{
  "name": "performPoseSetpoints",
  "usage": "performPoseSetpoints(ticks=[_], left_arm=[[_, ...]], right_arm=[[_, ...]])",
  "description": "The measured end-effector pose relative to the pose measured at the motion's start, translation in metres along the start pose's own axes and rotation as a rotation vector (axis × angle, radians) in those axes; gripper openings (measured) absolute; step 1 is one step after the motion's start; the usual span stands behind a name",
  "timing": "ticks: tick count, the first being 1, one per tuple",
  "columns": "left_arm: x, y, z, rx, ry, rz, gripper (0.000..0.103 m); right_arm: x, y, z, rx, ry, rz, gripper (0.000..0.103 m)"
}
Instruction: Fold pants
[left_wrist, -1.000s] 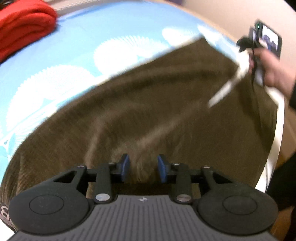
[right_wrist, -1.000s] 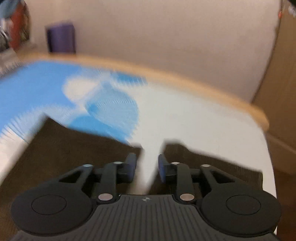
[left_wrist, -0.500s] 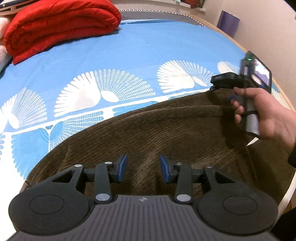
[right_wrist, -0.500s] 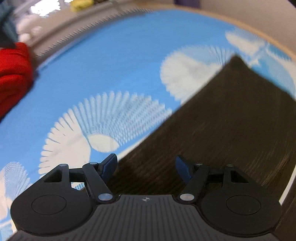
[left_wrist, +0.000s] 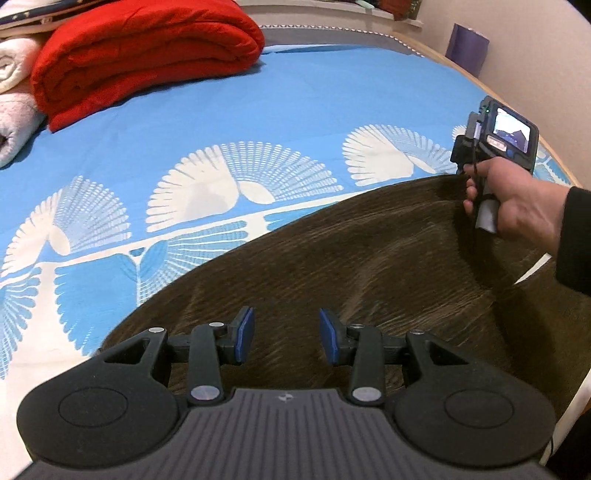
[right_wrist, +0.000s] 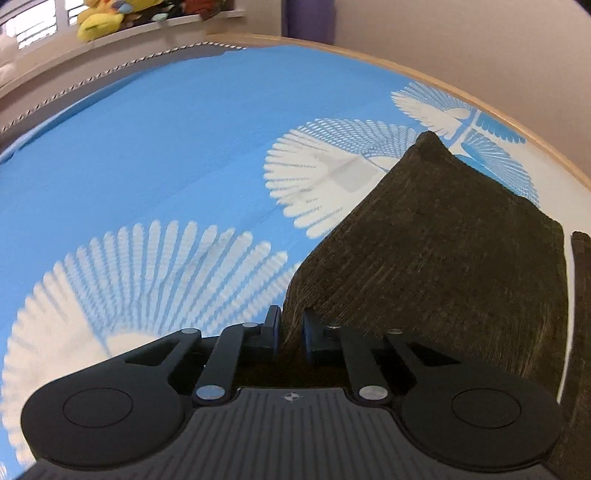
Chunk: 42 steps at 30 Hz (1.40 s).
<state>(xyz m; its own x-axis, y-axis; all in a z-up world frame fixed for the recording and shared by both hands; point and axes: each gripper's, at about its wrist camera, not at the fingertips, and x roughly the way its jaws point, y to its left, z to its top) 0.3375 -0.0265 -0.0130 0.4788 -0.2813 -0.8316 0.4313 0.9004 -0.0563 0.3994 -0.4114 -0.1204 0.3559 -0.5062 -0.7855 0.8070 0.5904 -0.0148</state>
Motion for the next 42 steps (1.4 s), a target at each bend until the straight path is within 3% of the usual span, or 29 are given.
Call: performPoseSetpoints(ticks=[1,3,8,12,18,23,28,30,33,36,38,40,42], left_arm=[[-0.003,0.004,0.0,-0.003,-0.002,0.004,0.043],[-0.005,0.01,0.0,-0.01,-0.008,0.008,0.043],[-0.022,0.019,0.001,-0.027,-0.036,0.018,0.043],[-0.041,0.021,-0.005,-0.011,-0.064,0.024,0.043],[-0.059,0.029,-0.035,0.016,-0.073,0.082,0.043],[-0.071,0.036,-0.068,-0.002,-0.083,0.127,0.042],[-0.103,0.039,-0.095,-0.09,-0.075,0.047,0.041],[-0.12,0.036,-0.107,-0.088,-0.079,0.07,0.041],[-0.133,0.032,-0.14,-0.072,-0.066,0.106,0.041],[-0.123,0.04,-0.183,-0.106,-0.044,0.134,0.041],[-0.103,0.05,-0.214,-0.191,-0.014,0.133,0.041],[-0.082,0.068,-0.229,-0.331,0.129,0.094,0.038],[-0.091,0.08,-0.229,-0.392,0.051,0.077,0.049]], right_arm=[[0.003,0.0,0.003,0.002,0.007,0.011,0.026],[0.002,0.005,0.005,-0.066,0.02,0.058,0.039],[-0.053,-0.02,0.008,-0.074,-0.054,0.207,0.041],[-0.125,-0.052,-0.005,-0.165,-0.153,0.341,0.043],[-0.24,-0.131,-0.029,-0.301,-0.293,0.498,0.049],[-0.29,-0.193,-0.045,-0.373,-0.304,0.588,0.05],[-0.308,-0.237,-0.077,-0.437,-0.297,0.576,0.05],[-0.306,-0.24,-0.082,-0.462,-0.253,0.559,0.05],[-0.309,-0.24,-0.084,-0.454,-0.266,0.575,0.05],[-0.308,-0.233,-0.095,-0.532,-0.285,0.544,0.05],[-0.306,-0.229,-0.1,-0.592,-0.283,0.528,0.049],[-0.305,-0.227,-0.105,-0.625,-0.28,0.512,0.049],[-0.303,-0.227,-0.108,-0.646,-0.276,0.497,0.049]])
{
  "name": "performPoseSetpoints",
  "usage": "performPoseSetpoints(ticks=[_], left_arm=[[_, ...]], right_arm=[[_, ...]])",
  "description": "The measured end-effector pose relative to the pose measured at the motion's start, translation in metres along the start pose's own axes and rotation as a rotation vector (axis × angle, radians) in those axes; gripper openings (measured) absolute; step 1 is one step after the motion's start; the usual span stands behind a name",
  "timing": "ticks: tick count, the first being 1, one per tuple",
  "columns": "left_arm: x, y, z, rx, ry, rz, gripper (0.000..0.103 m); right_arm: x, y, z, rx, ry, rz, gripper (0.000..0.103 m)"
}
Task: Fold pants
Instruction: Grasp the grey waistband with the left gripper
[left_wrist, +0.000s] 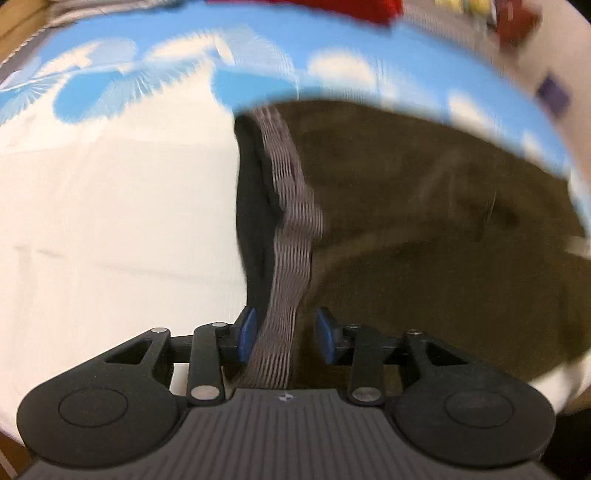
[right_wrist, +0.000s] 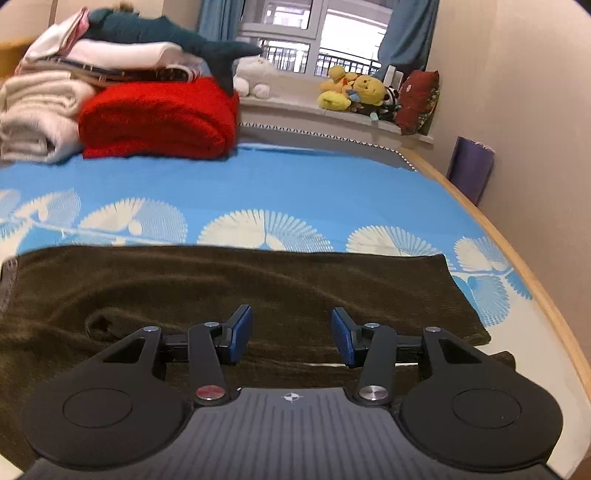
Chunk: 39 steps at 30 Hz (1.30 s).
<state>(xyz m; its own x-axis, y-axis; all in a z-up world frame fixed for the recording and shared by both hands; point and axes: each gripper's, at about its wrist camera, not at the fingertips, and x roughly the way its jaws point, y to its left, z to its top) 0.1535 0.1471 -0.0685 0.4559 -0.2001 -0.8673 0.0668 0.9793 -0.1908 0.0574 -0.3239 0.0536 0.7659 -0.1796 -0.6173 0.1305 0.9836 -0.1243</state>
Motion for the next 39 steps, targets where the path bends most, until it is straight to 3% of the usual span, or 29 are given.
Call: performPoseSetpoints(ticks=[2,5,7,11,14,15,16,17,21,26,29,32,35,37,39], left_arm=[[0.003,0.01,0.0,-0.025,-0.003,0.017,0.056],[0.022,0.024,-0.002,-0.067,0.088,0.056,0.056],[0.027,0.03,0.0,-0.074,0.104,0.048,0.058],[0.035,0.028,-0.001,-0.054,0.128,0.04,0.063],[0.043,0.019,-0.003,-0.013,0.163,0.046,0.063],[0.045,0.015,-0.004,0.01,0.17,0.052,0.059],[0.046,0.011,-0.005,0.033,0.167,0.055,0.053],[0.044,0.009,-0.006,0.046,0.165,0.031,0.036],[0.034,0.01,-0.009,0.06,0.141,0.009,0.016],[0.021,0.014,-0.013,0.082,0.098,0.021,0.012],[0.016,0.019,-0.012,0.043,0.093,0.03,0.011],[0.015,0.015,-0.01,0.047,0.107,0.044,0.014],[0.003,0.002,-0.006,0.093,0.011,0.093,0.018],[-0.006,-0.01,-0.003,0.125,-0.056,0.038,0.018],[-0.006,-0.023,-0.004,0.174,-0.062,-0.027,0.026]], right_arm=[[0.001,-0.001,-0.003,0.0,0.018,-0.003,0.049],[0.0,-0.005,-0.006,0.012,0.033,0.004,0.049],[-0.001,-0.009,-0.009,0.02,0.04,-0.003,0.05],[0.002,-0.022,-0.015,0.056,0.078,-0.025,0.05],[0.004,-0.032,-0.022,0.071,0.11,-0.044,0.05],[0.004,-0.035,-0.025,0.073,0.119,-0.054,0.05],[0.004,-0.039,-0.027,0.075,0.124,-0.061,0.05],[0.004,-0.043,-0.029,0.079,0.129,-0.066,0.05],[0.002,-0.056,-0.038,0.086,0.146,-0.085,0.05],[-0.002,-0.071,-0.048,0.086,0.155,-0.101,0.05],[-0.002,-0.081,-0.051,0.093,0.16,-0.103,0.05],[0.0,-0.09,-0.054,0.104,0.17,-0.107,0.05],[0.001,-0.096,-0.056,0.122,0.176,-0.106,0.05],[0.001,-0.097,-0.055,0.126,0.175,-0.103,0.05],[0.001,-0.097,-0.054,0.125,0.169,-0.097,0.05]])
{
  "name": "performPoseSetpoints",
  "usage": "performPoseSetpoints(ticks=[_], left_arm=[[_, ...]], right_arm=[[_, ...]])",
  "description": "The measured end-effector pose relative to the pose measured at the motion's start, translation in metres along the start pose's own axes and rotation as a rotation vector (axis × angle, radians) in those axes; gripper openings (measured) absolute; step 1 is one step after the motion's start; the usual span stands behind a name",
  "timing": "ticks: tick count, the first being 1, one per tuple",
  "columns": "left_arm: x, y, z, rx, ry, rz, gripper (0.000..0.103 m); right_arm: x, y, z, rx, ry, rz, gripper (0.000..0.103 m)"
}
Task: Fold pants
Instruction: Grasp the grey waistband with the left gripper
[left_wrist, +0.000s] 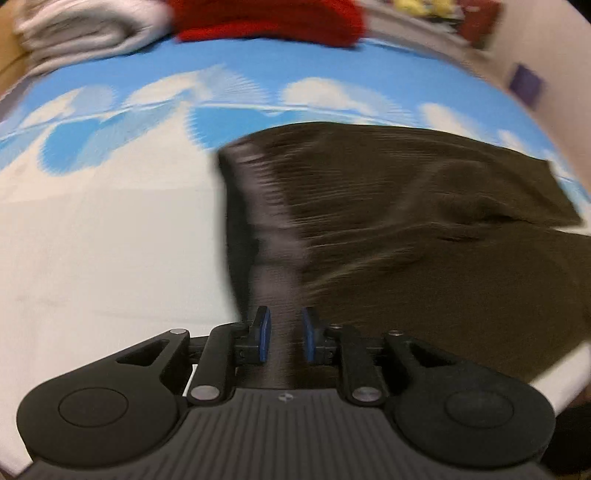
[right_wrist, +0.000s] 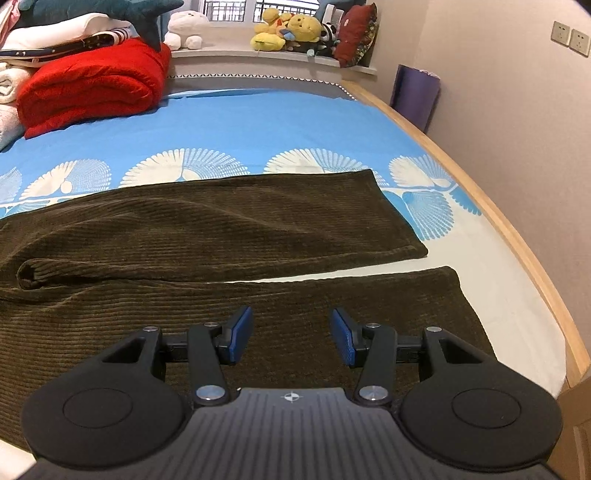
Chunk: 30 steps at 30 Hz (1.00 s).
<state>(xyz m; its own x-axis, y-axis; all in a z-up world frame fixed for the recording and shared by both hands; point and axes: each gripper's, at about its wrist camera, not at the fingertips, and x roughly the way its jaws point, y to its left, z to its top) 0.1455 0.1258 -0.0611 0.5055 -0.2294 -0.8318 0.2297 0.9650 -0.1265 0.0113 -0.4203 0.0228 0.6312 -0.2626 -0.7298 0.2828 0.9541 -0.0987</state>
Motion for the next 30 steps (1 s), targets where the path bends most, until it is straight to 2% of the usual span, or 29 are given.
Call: performPoseSetpoints(ticks=[1,2,3,5,7,10,12,14,17,20,25,28,29,30], left_arm=[[0.004,-0.008,-0.001,0.043,0.015,-0.021,0.03],[0.012,-0.017,-0.002,0.094,0.049,-0.024,0.04],[0.023,-0.024,-0.006,0.141,0.104,0.004,0.046],[0.047,-0.031,-0.016,0.209,0.226,0.091,0.045],[0.041,-0.033,-0.009,0.199,0.192,0.082,0.044],[0.024,-0.023,0.0,0.099,0.107,0.016,0.046],[0.017,-0.02,0.004,0.068,0.045,0.012,0.052],[0.011,-0.022,0.008,0.06,-0.014,0.024,0.054],[0.001,-0.03,0.011,0.086,-0.126,0.042,0.054],[-0.009,-0.049,0.014,0.173,-0.241,0.098,0.054],[-0.013,-0.05,0.029,0.145,-0.281,0.058,0.054],[-0.004,-0.042,0.054,0.126,-0.236,0.042,0.053],[0.0,-0.04,0.062,0.119,-0.226,0.025,0.047],[0.003,-0.037,0.067,0.114,-0.226,0.004,0.031]], right_arm=[[-0.001,0.001,0.0,-0.001,-0.004,0.004,0.05],[-0.001,0.001,0.001,-0.001,-0.008,0.009,0.05],[-0.002,0.002,0.001,-0.002,-0.012,0.012,0.05],[-0.003,0.004,0.003,-0.005,-0.019,0.019,0.05],[-0.003,0.005,0.005,-0.005,-0.024,0.019,0.05],[-0.002,0.008,0.007,0.002,-0.022,0.015,0.05],[-0.001,0.009,0.009,0.007,-0.023,0.013,0.05],[-0.001,0.012,0.011,0.01,-0.026,0.012,0.05],[-0.002,0.018,0.014,0.0,-0.043,0.016,0.05],[-0.005,0.026,0.018,-0.014,-0.075,0.029,0.05],[-0.009,0.035,0.027,0.003,-0.125,0.064,0.05],[-0.007,0.04,0.031,0.01,-0.124,0.073,0.048],[-0.008,0.041,0.032,0.011,-0.131,0.074,0.044],[-0.009,0.042,0.033,0.014,-0.139,0.077,0.038]])
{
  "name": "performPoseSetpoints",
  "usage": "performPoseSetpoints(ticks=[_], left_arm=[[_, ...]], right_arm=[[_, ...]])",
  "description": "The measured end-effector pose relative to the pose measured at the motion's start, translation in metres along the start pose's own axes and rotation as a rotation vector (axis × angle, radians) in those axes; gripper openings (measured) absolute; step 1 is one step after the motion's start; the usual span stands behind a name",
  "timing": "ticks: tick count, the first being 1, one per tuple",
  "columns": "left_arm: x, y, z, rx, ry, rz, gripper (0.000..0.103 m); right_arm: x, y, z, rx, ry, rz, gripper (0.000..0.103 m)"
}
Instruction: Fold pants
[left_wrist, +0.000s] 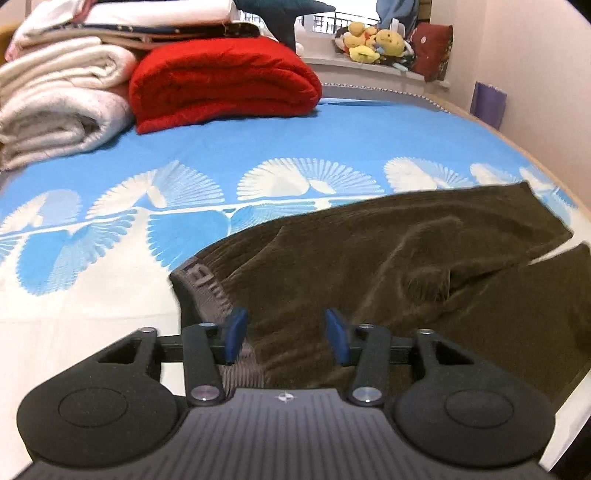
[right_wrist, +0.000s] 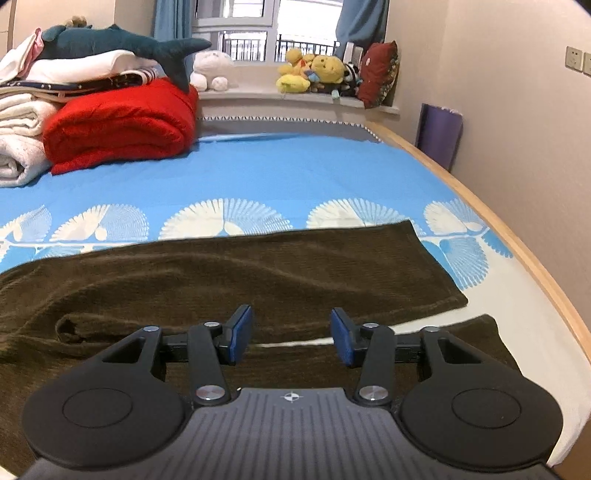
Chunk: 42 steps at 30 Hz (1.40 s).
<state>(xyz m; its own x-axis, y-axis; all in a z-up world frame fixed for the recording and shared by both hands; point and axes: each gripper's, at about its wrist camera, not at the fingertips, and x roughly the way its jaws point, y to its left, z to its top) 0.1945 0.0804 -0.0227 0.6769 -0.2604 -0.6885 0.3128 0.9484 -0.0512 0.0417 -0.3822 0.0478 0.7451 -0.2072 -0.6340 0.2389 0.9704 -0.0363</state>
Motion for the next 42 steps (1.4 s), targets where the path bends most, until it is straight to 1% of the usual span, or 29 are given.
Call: performPoseSetpoints(ticks=[1,2,3,4,8,10,12,13,14,15,16,18,21,23,24,25,26,27,28,30,32,34,37,39,42], left_arm=[[0.006,0.003,0.006,-0.003,-0.001,-0.011,0.023],[0.014,0.007,0.012,-0.005,-0.004,-0.007,0.014],[0.022,0.01,0.018,-0.013,-0.006,0.004,0.009],[0.032,0.014,0.024,-0.025,-0.002,0.015,0.007],[0.067,0.032,0.045,-0.076,-0.007,0.069,0.01],[0.086,0.042,0.054,-0.117,0.001,0.087,0.02],[0.107,0.051,0.061,-0.164,0.015,0.087,0.04],[0.116,0.055,0.063,-0.181,0.02,0.091,0.044],[0.124,0.057,0.066,-0.189,0.025,0.097,0.051],[0.133,0.058,0.068,-0.191,0.031,0.104,0.055],[0.143,0.059,0.071,-0.189,0.04,0.11,0.056],[0.16,0.058,0.075,-0.172,0.072,0.115,0.065],[0.183,0.054,0.076,-0.112,0.104,0.149,0.067],[0.199,0.054,0.072,-0.079,0.16,0.132,0.066],[0.203,0.051,0.069,-0.052,0.168,0.146,0.059],[0.204,0.049,0.067,-0.025,0.161,0.156,0.05],[0.203,0.048,0.067,-0.012,0.161,0.138,0.026],[0.202,0.045,0.067,-0.002,0.162,0.138,0.014],[0.199,0.039,0.068,0.035,0.161,0.161,0.011],[0.19,0.017,0.069,0.181,0.146,0.219,0.008],[0.175,-0.002,0.069,0.291,0.12,0.265,0.007],[0.15,-0.012,0.069,0.315,0.082,0.273,0.007],[0.104,-0.026,0.065,0.336,0.022,0.261,0.007],[0.067,-0.037,0.054,0.351,-0.012,0.235,0.007],[0.01,-0.053,0.031,0.325,-0.044,0.164,0.006]], right_arm=[[0.0,0.0,0.002,0.008,-0.008,0.009,0.019],[0.0,0.0,0.003,0.023,-0.008,0.03,0.006],[0.0,-0.001,0.004,0.042,-0.005,0.047,0.005],[0.0,0.0,0.005,0.057,-0.006,0.056,0.005],[0.0,0.005,0.008,0.057,-0.016,0.084,0.005],[0.002,0.01,0.009,0.031,-0.011,0.101,0.005],[0.005,0.014,0.01,-0.006,-0.007,0.108,0.005],[0.007,0.014,0.01,-0.013,-0.005,0.11,0.005],[0.01,0.014,0.011,-0.015,0.0,0.112,0.005],[0.012,0.013,0.012,-0.012,0.007,0.113,0.005],[0.015,0.012,0.013,-0.004,0.013,0.114,0.005],[0.018,0.009,0.015,0.01,0.02,0.117,0.006],[0.021,0.009,0.017,0.011,0.017,0.126,0.006],[0.025,0.009,0.018,0.001,0.024,0.129,0.006],[0.027,0.008,0.018,0.001,0.027,0.128,0.006],[0.029,0.007,0.019,0.004,0.031,0.126,0.006],[0.031,0.006,0.019,0.006,0.034,0.125,0.006],[0.032,0.006,0.019,0.008,0.035,0.124,0.006],[0.033,0.005,0.02,0.008,0.035,0.123,0.006],[0.034,0.003,0.02,0.006,0.035,0.119,0.006],[0.035,0.001,0.019,0.006,0.037,0.112,0.006],[0.035,-0.001,0.018,0.01,0.04,0.101,0.006],[0.034,-0.003,0.016,0.011,0.048,0.083,0.006],[0.03,-0.002,0.014,0.007,0.046,0.07,0.006],[0.022,-0.004,0.01,0.01,0.036,0.051,0.006]])
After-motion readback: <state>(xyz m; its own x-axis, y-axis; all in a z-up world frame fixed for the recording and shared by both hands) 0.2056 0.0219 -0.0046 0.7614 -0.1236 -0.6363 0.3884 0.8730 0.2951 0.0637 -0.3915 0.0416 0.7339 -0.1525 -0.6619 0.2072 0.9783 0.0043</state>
